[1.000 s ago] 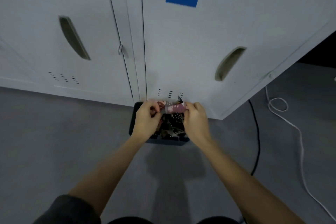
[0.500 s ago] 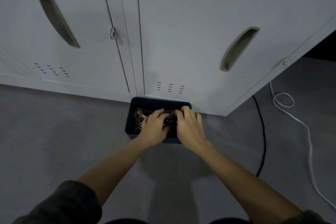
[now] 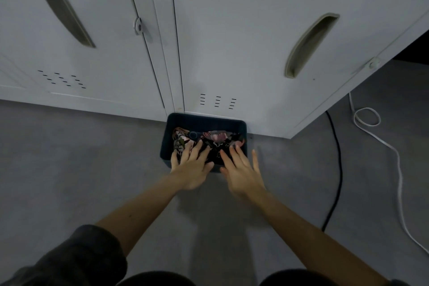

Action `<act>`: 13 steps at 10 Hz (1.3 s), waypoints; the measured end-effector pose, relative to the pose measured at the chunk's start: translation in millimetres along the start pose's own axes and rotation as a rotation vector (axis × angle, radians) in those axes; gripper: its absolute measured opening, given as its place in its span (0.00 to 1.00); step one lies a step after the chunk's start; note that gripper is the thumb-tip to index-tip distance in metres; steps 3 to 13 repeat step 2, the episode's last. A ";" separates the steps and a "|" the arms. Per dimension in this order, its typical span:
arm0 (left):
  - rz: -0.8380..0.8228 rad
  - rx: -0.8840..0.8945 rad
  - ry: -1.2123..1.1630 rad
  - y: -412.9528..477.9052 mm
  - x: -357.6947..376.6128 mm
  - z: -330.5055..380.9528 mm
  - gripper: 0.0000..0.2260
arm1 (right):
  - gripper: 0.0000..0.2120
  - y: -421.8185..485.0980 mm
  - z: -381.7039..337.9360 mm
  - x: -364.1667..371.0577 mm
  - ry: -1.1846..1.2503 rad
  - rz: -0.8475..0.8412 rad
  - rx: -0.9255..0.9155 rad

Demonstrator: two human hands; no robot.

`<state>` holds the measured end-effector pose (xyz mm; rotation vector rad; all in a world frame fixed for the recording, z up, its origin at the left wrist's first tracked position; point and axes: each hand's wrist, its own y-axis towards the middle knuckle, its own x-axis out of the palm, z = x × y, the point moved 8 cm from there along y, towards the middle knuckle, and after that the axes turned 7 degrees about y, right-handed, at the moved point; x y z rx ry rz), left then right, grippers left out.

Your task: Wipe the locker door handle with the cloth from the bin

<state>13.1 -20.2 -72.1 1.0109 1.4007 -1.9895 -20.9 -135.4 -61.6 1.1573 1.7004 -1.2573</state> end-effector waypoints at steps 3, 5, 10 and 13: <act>-0.066 -0.001 0.076 -24.5 -38.1 13.1 0.29 | 0.27 -10.4 -9.9 -43.3 0.005 -0.054 -0.019; -0.066 -0.001 0.076 -24.5 -38.1 13.1 0.29 | 0.27 -10.4 -9.9 -43.3 0.005 -0.054 -0.019; -0.066 -0.001 0.076 -24.5 -38.1 13.1 0.29 | 0.27 -10.4 -9.9 -43.3 0.005 -0.054 -0.019; -0.066 -0.001 0.076 -24.5 -38.1 13.1 0.29 | 0.27 -10.4 -9.9 -43.3 0.005 -0.054 -0.019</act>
